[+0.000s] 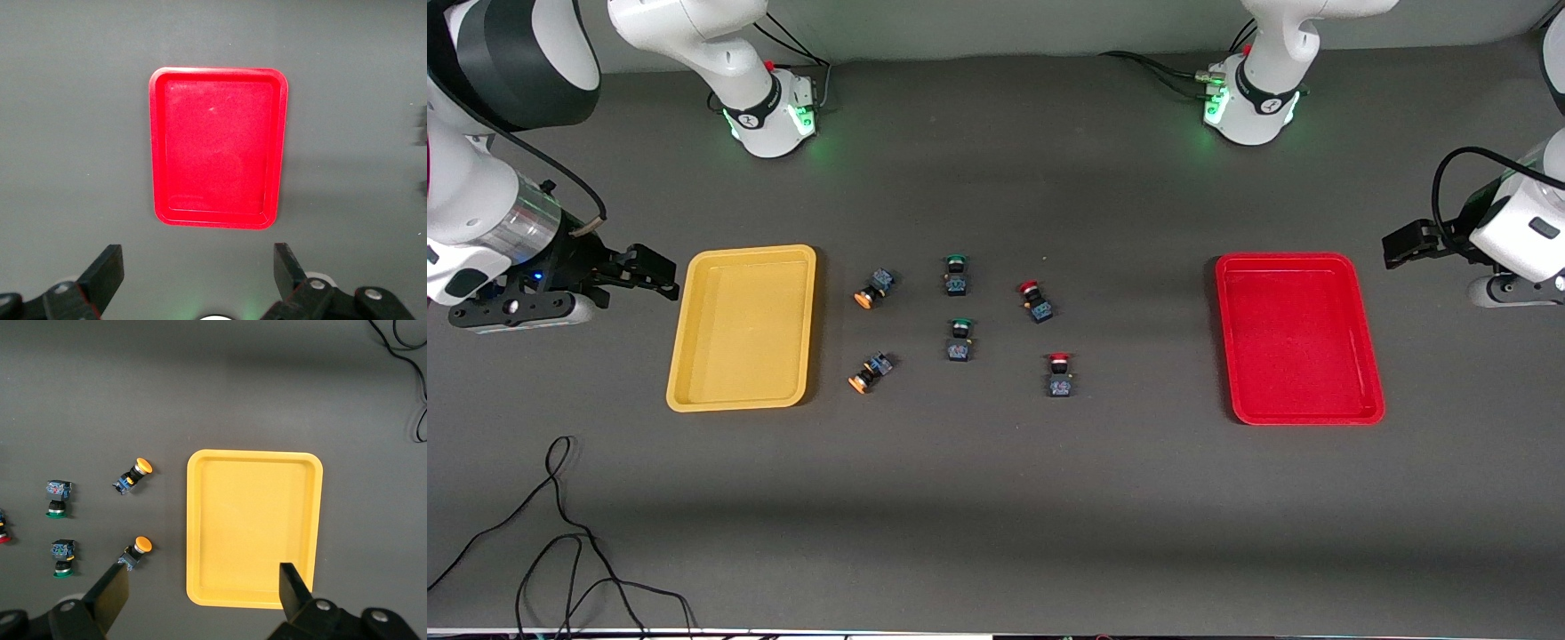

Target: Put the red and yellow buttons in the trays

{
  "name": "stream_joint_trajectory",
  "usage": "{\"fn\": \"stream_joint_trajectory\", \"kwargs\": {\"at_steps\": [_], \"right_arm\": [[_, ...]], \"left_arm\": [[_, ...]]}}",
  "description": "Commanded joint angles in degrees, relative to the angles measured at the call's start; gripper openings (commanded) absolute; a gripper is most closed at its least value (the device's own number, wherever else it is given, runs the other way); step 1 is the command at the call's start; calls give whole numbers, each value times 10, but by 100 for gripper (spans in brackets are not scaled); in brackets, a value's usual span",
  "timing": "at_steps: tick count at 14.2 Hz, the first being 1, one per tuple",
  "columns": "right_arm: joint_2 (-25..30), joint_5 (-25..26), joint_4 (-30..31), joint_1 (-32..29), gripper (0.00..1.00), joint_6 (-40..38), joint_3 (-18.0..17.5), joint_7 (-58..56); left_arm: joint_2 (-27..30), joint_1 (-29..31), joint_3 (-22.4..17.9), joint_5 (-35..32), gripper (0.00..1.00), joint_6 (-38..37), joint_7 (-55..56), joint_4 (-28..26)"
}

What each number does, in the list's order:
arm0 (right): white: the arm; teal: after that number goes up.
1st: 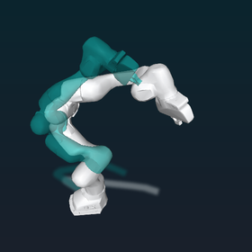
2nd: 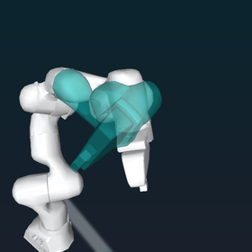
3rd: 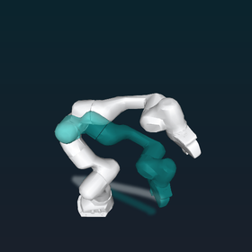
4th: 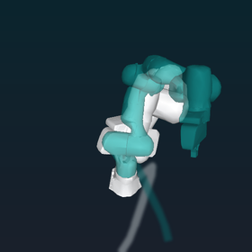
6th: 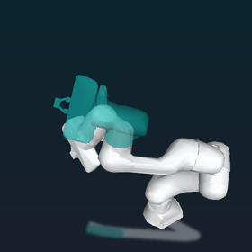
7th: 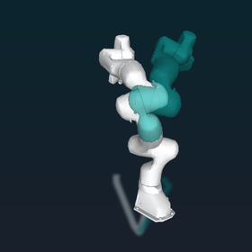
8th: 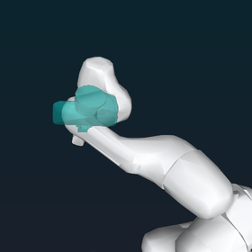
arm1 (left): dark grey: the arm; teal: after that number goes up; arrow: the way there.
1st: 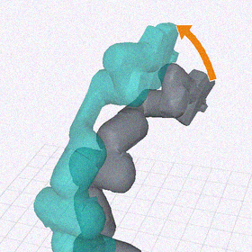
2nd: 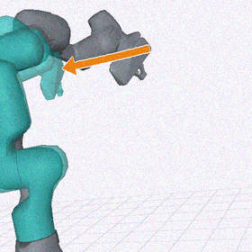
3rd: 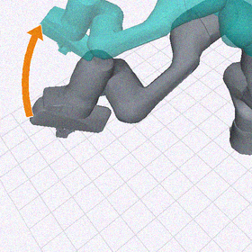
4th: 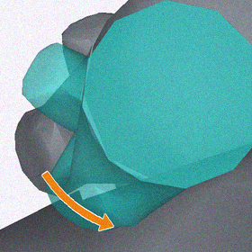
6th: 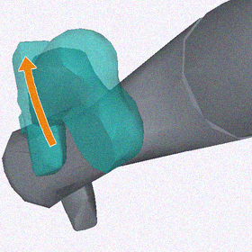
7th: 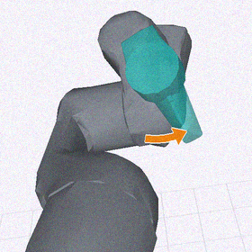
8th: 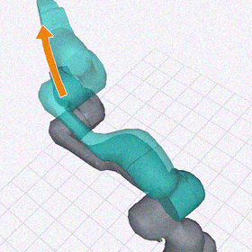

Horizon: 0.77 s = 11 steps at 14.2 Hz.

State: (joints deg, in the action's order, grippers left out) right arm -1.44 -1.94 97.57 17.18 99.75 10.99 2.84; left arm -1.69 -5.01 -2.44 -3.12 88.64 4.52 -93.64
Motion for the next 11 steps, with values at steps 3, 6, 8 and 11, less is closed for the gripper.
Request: {"fn": "stream_joint_trajectory", "kwargs": {"at_steps": [3,6,8,11], "right_arm": [[-1,0,2,3,100,-12,-1,13],[-19,-2,5,24,100,-11,-4,38],[-25,-18,36,57,100,3,-4,129],[-5,-40,131,124,100,53,-4,267]], "left_arm": [[-4,-4,-3,4,100,-8,0,14],[-5,-3,-3,4,100,-6,0,14],[-12,-6,-3,4,100,-4,2,14],[-74,-14,10,4,100,-1,3,52]]}}
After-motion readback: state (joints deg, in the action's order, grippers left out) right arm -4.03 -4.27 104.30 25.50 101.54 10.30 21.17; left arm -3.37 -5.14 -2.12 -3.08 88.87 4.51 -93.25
